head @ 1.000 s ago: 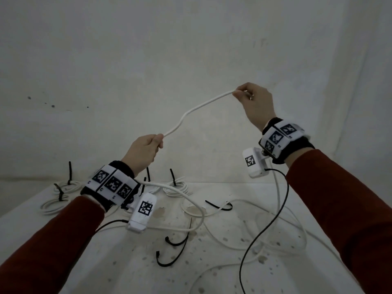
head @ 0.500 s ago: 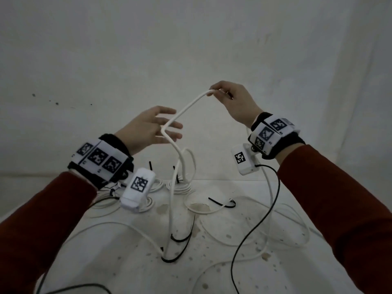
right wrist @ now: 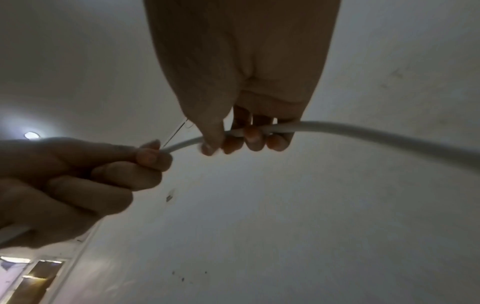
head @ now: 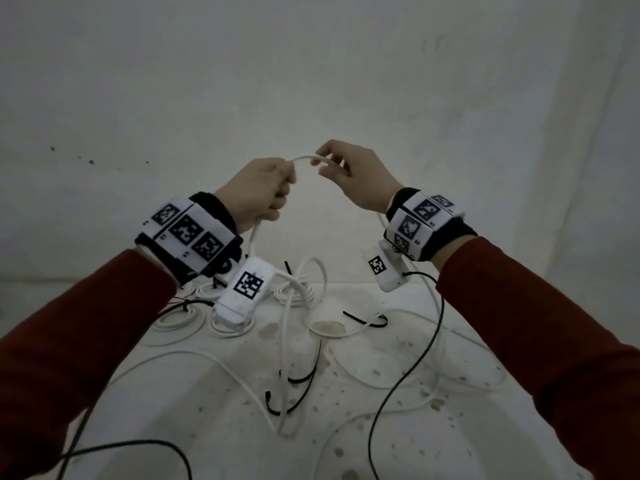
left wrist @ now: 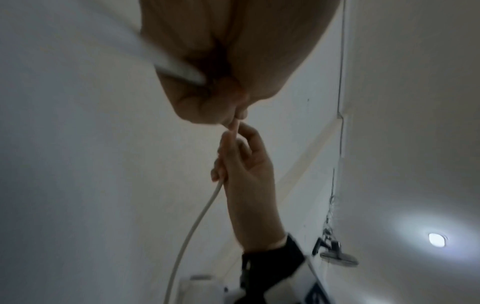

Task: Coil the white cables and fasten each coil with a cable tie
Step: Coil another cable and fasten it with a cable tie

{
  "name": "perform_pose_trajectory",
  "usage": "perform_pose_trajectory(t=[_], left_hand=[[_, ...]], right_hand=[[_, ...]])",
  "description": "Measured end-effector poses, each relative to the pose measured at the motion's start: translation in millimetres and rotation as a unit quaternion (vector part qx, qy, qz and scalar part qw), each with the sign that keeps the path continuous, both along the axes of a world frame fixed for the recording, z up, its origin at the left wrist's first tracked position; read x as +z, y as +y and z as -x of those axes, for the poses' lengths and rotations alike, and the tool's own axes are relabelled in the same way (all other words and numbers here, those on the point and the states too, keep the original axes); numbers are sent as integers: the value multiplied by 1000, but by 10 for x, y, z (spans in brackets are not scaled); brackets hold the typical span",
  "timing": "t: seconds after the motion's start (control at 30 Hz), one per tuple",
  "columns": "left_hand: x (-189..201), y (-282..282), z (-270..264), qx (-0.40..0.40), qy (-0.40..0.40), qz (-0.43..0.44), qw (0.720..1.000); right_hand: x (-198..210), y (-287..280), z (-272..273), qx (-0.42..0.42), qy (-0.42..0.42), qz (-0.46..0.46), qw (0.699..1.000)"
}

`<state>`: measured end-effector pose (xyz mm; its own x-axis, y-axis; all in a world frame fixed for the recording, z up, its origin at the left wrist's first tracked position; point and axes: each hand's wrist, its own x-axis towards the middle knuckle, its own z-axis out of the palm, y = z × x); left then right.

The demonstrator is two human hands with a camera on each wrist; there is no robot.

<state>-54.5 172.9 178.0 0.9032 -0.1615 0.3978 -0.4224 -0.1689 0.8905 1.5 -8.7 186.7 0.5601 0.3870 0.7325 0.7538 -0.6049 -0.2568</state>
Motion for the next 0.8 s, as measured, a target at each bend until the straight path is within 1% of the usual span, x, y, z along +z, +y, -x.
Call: perform_pose_trajectory(t=[0.1,0.23,0.3,0.37,0.43,0.47,0.5,0.53,0.57,0.63,0.67,0.7,0.73,0.77,0.8], left_hand=[[57,314,-85,84,-22,76,993],[-11,831,-201,162,-26,134,977],[-92,1057,-234,196,-27,153,968],[-169,1297,-250,237,-22,177,955],[-266,1518,-254,258,-1,177,950],[-336,1618,-262,263,16,155,952],[-425,1696,-266,268,32,119,956],[-526,1751,-267,280,43,65,957],[-648,1791,-269,300,47,-9,953],[-921,1831,-242,331,57,-183,924],[-1050,1831,-205,326,73,-259,906],[-1181,1830,-165,311,98,-340,882],[-1275,1800,-108,292,118,-430,846],[-1353,1780,-65,269,126,-508,808],[-1376,1749,-25,243,117,-559,784]], right_hand=[[-166,-250,-68,-56,55,23,997],[-467,-566,-110,-77,165,8,983],[-606,-697,-116,-106,187,59,975],[-728,-857,-126,-156,201,106,961],[-795,-1023,-115,-194,221,80,952],[-792,-1089,-100,-207,226,49,951],[-767,-1134,-77,-210,222,16,952],[-724,-1160,-58,-203,214,-18,955],[-657,-1164,-33,-184,206,-55,960],[-491,-1129,31,-99,204,-147,963],[-400,-1093,68,-49,205,-186,960],[-310,-1047,110,-14,201,-203,958],[-231,-991,152,1,189,-193,963],[-165,-922,195,3,169,-165,972],[-118,-842,232,-2,144,-124,982]])
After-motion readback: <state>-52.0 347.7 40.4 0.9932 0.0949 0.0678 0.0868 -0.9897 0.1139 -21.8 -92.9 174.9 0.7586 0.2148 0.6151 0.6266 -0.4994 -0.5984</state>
